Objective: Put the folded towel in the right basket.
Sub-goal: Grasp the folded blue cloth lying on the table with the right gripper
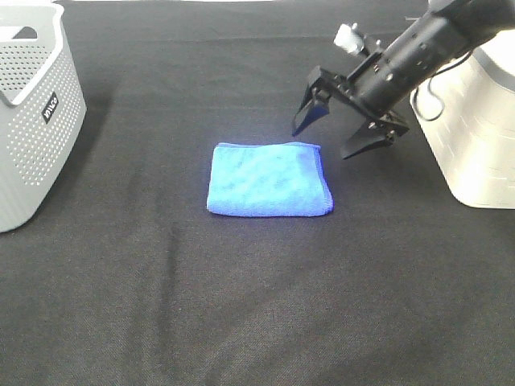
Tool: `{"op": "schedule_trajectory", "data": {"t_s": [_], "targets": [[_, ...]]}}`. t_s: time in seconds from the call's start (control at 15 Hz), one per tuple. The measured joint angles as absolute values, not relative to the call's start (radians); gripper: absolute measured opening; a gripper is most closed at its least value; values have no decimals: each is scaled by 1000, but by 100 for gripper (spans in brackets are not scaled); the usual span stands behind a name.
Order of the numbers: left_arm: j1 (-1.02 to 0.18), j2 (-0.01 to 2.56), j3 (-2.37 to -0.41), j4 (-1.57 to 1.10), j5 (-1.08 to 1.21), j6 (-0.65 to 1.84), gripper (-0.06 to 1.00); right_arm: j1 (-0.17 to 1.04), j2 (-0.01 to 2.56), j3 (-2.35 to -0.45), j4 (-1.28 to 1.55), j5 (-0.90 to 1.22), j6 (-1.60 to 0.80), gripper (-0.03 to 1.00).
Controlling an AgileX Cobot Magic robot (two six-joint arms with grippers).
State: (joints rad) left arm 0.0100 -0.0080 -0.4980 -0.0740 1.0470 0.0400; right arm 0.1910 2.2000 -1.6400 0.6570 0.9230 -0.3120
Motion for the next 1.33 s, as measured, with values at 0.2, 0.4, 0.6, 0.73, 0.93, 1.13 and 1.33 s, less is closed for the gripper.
{"op": "schedule_trajectory", "data": {"t_s": [0.2, 0.4, 0.6, 0.73, 0.93, 1.13, 1.33], "targets": [[10, -8, -498, -74, 1047, 40, 98, 191, 2273, -1685, 629, 892, -305, 93], [10, -8, -498, -74, 1047, 40, 98, 191, 2304, -1687, 616, 869, -305, 93], [10, -8, -498, -74, 1047, 40, 98, 191, 2340, -1690, 583, 851, -274, 93], [10, -8, -498, -74, 1047, 40, 98, 191, 2350, -1699, 583, 853, -258, 93], [10, -8, -498, -74, 1047, 40, 98, 232, 2366, -1705, 602, 823, -243, 91], [10, -8, -498, -74, 1047, 40, 98, 351, 2394, -1720, 657, 751, -243, 87], [10, -8, -498, -74, 1047, 40, 98, 455, 2408, -1730, 665, 698, -243, 65]]}}
